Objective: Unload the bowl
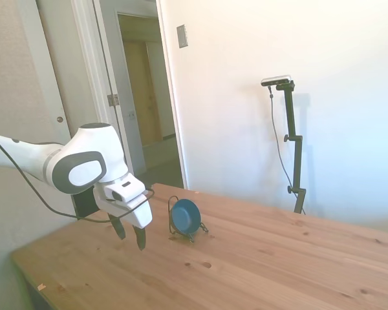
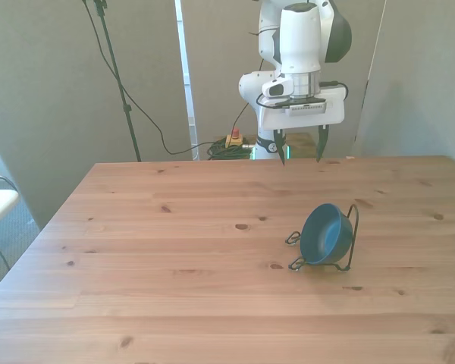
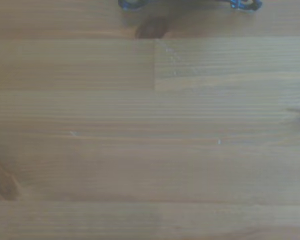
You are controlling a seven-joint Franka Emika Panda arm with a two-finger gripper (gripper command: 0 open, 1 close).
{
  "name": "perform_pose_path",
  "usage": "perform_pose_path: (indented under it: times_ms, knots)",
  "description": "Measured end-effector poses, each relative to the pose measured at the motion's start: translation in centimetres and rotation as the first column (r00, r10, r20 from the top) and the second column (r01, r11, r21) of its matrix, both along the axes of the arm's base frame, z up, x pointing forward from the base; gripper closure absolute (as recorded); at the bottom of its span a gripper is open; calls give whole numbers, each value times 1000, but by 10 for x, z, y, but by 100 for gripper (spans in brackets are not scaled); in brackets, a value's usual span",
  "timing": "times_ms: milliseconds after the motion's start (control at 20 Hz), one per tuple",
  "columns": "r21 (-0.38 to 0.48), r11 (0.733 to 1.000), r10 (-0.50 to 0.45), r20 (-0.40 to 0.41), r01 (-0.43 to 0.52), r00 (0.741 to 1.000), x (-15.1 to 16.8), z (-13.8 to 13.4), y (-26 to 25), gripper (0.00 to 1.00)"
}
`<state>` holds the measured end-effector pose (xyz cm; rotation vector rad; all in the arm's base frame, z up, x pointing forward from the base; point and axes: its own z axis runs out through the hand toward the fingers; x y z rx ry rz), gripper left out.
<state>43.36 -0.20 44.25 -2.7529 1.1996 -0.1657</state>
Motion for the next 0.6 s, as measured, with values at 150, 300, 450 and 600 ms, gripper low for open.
perform_pose_path:
  times_ms: [150, 300, 450, 600]
  knots:
    - [31, 999, 19, 13, -20, 1000, 8, 2, 0, 0]
    - [58, 998, 38, 32, -40, 999, 16, 6, 0, 0]
    - [85, 994, 58, 49, -62, 997, 26, 7, -1, 0]
    - [115, 989, 86, 61, -92, 994, 37, 6, 0, 0]
